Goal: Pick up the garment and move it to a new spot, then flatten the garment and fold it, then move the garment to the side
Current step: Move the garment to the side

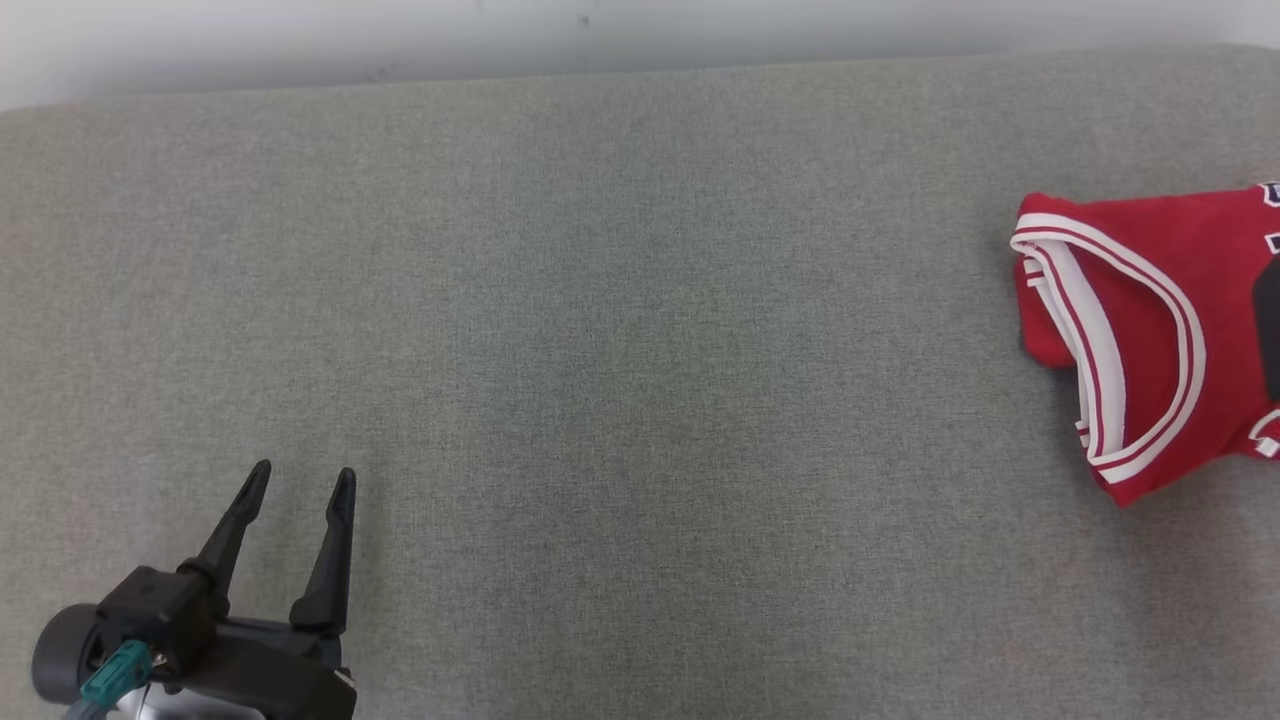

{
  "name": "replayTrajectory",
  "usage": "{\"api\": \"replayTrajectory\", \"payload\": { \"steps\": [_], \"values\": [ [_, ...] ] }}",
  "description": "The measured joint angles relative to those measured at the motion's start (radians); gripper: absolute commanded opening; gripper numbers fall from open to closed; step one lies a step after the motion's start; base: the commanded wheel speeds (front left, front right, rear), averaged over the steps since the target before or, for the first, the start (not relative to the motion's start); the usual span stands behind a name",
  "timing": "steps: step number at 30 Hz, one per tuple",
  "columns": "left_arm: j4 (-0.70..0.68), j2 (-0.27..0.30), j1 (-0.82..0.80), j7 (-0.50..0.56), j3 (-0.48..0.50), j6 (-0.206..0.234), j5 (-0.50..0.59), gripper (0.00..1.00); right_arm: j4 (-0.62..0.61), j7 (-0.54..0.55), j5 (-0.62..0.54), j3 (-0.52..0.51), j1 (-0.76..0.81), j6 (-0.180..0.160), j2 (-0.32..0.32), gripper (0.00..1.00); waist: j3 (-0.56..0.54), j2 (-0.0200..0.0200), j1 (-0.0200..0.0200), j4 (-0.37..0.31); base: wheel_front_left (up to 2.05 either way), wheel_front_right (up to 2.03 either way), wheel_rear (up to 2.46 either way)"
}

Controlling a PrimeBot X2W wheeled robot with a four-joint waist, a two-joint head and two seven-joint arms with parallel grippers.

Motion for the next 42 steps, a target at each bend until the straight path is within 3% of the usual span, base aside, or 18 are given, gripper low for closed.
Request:
{"api": "replayTrajectory", "payload": {
  "steps": [4,10,15,19,27,33,42],
  "values": [
    [0.007,-0.006,-0.014,-0.006,-0.005,0.0,0.005,1.0,0.0,-0.092,0.021,-0.034,0.011,0.0,0.077,1.0,-0.015,0.0,0.0,-0.001,0.0,0.0,0.0],
    [0.015,-0.02,-0.016,-0.024,-0.003,0.001,0.004,1.0,-0.005,-0.265,0.085,-0.096,0.056,0.0,0.266,1.0,-0.05,0.0,-0.0001,0.0,0.0,0.0,0.0],
    [0.016,-0.037,-0.016,-0.041,0.0,0.001,-0.002,1.0,-0.006,-0.446,0.193,-0.11,0.108,-0.003,0.375,1.0,-0.09,0.0,-0.0001,0.0,0.0,0.0,0.0],
    [0.022,-0.055,-0.013,-0.05,0.008,0.002,-0.012,1.0,-0.011,-0.569,0.235,-0.081,0.183,-0.003,0.409,1.0,-0.126,0.0,-0.0001,-0.002,0.0,0.0,0.0],
    [0.039,-0.072,0.026,-0.062,0.036,0.034,-0.04,1.0,0.013,-0.756,0.254,-0.039,0.301,0.034,0.432,1.0,-0.2,-0.0001,-0.0002,-0.013,0.0,0.0,0.0],
    [0.049,-0.071,0.041,-0.065,0.043,0.058,-0.026,1.0,0.031,-0.858,0.302,0.007,0.367,0.06,0.453,1.0,-0.251,-0.0002,-0.0003,-0.024,0.0,0.0,0.0],
    [0.043,-0.073,0.095,-0.066,0.064,0.072,-0.035,1.0,0.066,-0.949,0.315,0.048,0.429,0.062,0.456,1.0,-0.288,-0.0002,-0.0003,-0.048,0.0,0.0,0.0]
  ]
}}
